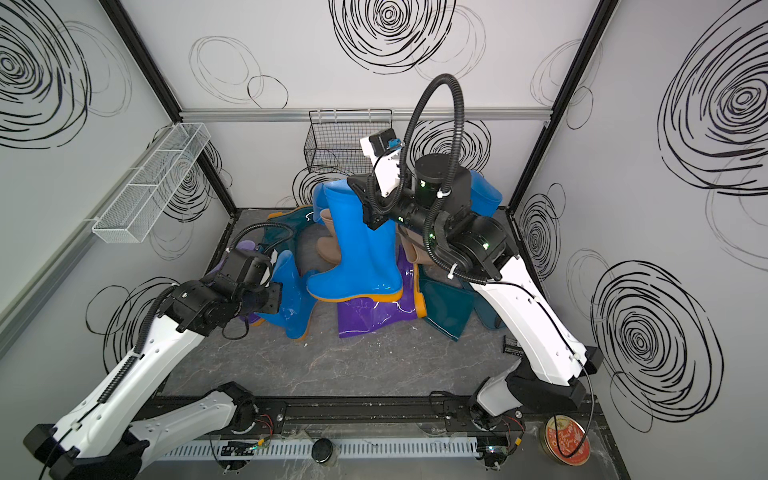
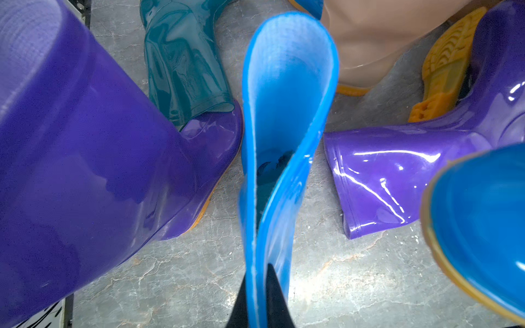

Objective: Match and arrange rain boots in pairs
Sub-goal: Pair a pair of rain boots at the center of the board.

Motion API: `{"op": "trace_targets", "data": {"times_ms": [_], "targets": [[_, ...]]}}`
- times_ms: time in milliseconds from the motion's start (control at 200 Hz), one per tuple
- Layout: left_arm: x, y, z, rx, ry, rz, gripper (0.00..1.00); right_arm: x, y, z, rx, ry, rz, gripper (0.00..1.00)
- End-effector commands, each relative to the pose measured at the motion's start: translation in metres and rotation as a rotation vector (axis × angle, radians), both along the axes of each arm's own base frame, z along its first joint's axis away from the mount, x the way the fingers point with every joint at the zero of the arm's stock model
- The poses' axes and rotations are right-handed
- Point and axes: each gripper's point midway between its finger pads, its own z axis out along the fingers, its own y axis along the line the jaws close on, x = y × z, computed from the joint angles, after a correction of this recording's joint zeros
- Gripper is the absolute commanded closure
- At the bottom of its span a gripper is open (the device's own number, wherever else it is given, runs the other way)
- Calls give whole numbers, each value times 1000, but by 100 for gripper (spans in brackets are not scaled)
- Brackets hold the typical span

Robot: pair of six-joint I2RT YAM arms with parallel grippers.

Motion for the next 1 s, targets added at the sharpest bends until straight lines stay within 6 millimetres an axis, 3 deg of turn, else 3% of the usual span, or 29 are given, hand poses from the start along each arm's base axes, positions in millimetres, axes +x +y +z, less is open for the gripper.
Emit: {"op": "trace_targets", "data": {"times_ms": [0,320,565,866,996], "targets": [[11,11,46,-14,-169,40,100,5,3,20,137,-31,-24,100],[10,7,43,-43,-163,35,100,21,30,-50,157,46,-166,100],[11,-7,28,-116,-146,24,100,14,86,-110,194,154,-125,100],[12,-16,28,-168,-163,27,100,1,148,-155,263,254,-97,100],[11,-15,27,-172,-168,33,100,-4,164,-170,340,324,-42,100]]}}
